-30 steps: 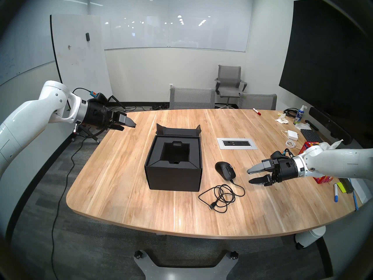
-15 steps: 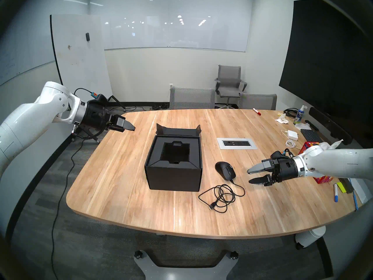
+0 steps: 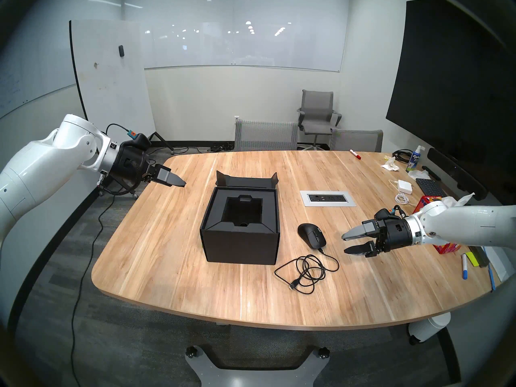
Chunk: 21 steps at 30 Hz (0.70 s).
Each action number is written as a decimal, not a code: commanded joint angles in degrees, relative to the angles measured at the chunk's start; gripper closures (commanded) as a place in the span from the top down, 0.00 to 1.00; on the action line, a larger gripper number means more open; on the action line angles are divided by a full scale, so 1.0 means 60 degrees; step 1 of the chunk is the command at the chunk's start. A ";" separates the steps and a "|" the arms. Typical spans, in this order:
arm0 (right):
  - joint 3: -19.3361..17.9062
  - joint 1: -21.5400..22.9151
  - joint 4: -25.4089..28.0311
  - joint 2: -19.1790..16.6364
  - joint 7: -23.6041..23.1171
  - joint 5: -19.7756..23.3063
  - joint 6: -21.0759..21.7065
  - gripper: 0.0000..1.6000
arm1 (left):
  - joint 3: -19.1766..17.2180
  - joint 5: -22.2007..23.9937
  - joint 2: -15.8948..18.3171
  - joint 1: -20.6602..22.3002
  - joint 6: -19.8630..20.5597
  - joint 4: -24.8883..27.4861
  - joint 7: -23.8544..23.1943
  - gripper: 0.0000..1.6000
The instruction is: Open the box and place the mouse inside
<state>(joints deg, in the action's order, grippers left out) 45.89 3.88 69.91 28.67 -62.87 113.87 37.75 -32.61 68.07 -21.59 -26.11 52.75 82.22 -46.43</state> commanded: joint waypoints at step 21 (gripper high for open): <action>-0.0092 0.0132 -0.0016 0.0003 -0.0045 0.0020 0.0015 1.00 | 0.0705 -0.1708 -0.0327 0.1176 -0.0743 -0.0839 -0.2558 1.00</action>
<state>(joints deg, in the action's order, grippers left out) 45.88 3.88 69.91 28.66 -62.87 113.85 37.76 -28.28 57.63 -23.33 -21.69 48.92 77.18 -55.84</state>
